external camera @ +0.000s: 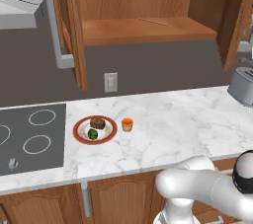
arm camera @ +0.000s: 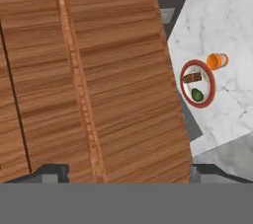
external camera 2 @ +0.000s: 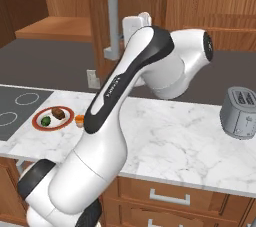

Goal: Pick the avocado and bread from the counter and place them on the plate. Then pick the jam from the cabinet and place it next to the plate. Lastly close the cabinet door.

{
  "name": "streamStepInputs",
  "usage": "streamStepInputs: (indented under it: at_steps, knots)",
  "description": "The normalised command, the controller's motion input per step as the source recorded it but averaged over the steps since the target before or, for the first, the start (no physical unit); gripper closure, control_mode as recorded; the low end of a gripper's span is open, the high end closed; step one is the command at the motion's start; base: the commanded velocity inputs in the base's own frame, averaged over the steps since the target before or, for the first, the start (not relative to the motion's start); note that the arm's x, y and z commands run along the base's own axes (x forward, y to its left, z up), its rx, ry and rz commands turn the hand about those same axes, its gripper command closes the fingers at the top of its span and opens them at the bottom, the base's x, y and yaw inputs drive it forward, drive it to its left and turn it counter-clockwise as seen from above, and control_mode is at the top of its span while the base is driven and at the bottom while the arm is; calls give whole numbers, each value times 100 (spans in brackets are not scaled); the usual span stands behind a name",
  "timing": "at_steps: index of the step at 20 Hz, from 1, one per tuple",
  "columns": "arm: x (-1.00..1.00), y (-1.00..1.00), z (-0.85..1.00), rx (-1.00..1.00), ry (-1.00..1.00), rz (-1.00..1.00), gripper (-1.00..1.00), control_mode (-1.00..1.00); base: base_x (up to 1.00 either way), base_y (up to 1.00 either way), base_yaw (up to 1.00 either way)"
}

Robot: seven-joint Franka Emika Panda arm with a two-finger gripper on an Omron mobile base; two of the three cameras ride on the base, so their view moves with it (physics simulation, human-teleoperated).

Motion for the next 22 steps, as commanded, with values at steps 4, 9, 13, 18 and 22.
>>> streamStepInputs:
  at_steps: [4,9,13,18,22]
  knots:
    - [40,100,1,0,3,-1,-100,-100,0,0,0]
    - [100,98,-3,-1,6,-10,-100,-100,0,0,0]
    - [100,82,-1,0,5,-15,-100,-100,0,0,0]
    - [100,73,0,0,6,-19,-100,-100,0,0,0]
    - [100,54,-11,0,8,-21,-100,-100,0,0,0]
